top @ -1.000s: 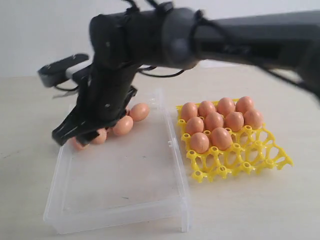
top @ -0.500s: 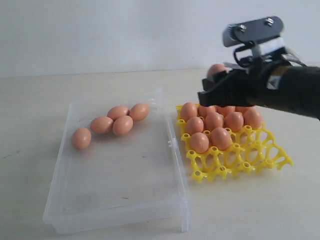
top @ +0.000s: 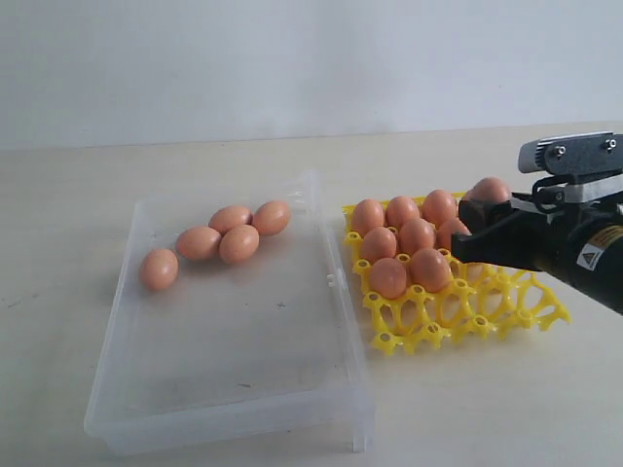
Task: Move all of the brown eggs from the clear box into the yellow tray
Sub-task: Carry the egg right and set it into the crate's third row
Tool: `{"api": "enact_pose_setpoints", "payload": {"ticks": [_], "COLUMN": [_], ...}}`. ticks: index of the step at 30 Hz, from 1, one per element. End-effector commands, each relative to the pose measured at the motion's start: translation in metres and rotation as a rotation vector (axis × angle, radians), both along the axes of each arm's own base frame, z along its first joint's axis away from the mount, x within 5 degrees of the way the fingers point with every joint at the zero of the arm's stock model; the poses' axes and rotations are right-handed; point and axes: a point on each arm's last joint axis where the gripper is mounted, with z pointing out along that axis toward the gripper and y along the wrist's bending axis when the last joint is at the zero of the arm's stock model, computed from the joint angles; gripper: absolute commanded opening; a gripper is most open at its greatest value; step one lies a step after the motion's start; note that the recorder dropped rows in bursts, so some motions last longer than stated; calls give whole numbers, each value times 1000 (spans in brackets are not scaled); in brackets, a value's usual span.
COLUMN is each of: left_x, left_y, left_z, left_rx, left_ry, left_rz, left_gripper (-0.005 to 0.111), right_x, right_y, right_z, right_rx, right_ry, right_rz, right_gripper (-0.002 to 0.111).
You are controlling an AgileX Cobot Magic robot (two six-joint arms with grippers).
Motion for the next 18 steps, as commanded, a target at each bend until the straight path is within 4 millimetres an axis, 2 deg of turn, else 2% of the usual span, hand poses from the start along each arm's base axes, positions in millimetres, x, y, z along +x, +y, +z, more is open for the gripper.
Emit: {"api": "enact_pose_setpoints", "payload": {"ticks": [1,8,15,18], "left_x": [0,0,0,0], "left_y": [0,0,0,0], "left_z": [3,3,3,3], "left_rx": [-9,-9,-9,-9], "left_ry": [-18,-18,-18,-18], "left_rz": [0,0,0,0], "left_gripper": [0,0,0,0], "right_x": [2,12,15,15], "right_y": [0,3,3,3], "right_z": [-20,-40,-43,-43], "right_rx": [-1,-14,-57,-71], "right_ry": [38,85,107,100], "right_rz": [11,17,28,35], "right_gripper": [0,3,48,56]}}
